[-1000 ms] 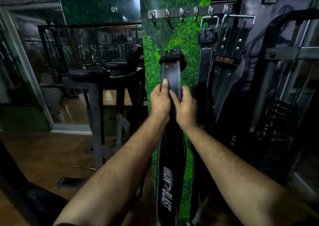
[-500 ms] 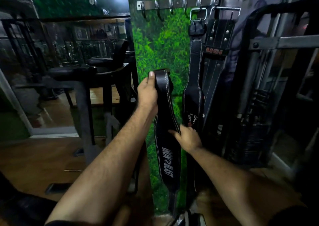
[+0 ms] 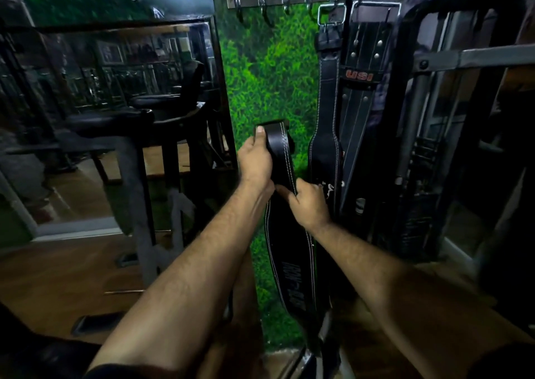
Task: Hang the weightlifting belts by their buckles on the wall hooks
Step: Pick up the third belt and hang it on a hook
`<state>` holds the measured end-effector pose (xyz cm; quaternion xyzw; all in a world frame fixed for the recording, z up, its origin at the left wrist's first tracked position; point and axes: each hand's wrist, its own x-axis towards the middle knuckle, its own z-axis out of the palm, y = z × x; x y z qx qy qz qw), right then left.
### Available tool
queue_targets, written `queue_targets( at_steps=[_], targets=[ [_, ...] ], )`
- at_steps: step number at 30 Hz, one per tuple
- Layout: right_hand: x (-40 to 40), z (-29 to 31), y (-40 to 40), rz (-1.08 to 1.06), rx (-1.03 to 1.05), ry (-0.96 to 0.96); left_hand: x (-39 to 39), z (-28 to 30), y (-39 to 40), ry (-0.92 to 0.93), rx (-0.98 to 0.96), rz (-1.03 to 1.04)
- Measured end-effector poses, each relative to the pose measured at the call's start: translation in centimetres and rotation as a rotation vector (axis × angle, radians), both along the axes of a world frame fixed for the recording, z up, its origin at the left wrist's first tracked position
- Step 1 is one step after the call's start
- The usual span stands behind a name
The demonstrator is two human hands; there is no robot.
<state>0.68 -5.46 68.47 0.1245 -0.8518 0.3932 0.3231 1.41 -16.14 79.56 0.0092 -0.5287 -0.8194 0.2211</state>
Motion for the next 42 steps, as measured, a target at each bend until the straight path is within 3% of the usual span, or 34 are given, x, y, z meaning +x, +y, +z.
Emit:
queue_targets(
  at_steps=[6, 7, 10, 12, 16, 23, 26, 29, 36, 42],
  targets=[
    [-0.3, -3.1, 3.5, 0.107, 0.45, -0.493, -1.2, -2.0, -3.0, 0.027, 0.026, -0.076],
    [0.0, -2.5, 3.4, 0.159, 0.37, -0.551, -1.6, -2.3, -3.4, 0.032, 0.026, -0.098],
    [0.6, 1.3, 2.0, 0.314, -0.195, -0.644, -4.0, -3.5, -4.5, 0.026, 0.013, -0.168],
    [0.3, 4.7, 1.1, 0.366, -0.443, -0.672, -2.8, -2.3, -4.6, 0.024, -0.015, -0.217],
    [-1.0, 10.4, 0.1, 0.444, -0.625, -0.714, -0.7, -0.5, -3.6, 0.055, -0.084, -0.265],
    [-3.6, 14.8, 0.3, 0.461, -0.817, -0.84, -2.6, -0.9, -2.8, 0.066, -0.169, -0.291],
    [-4.6, 15.5, 0.4, 0.485, -0.898, -0.789, -3.6, -1.5, -1.7, 0.012, -0.19, -0.168],
    [-6.2, 15.4, 0.5, 0.532, -0.834, -0.649, -5.6, -1.2, -0.5, 0.004, -0.173, -0.02],
    [-10.6, 16.5, 3.3, 0.562, -0.688, -0.447, -10.1, 5.2, 2.6, 0.232, -0.205, -0.002],
    [-13.9, 19.7, 6.5, 0.613, -0.62, -0.233, -14.2, 10.8, 5.2, 0.24, -0.203, 0.033]
  ],
)
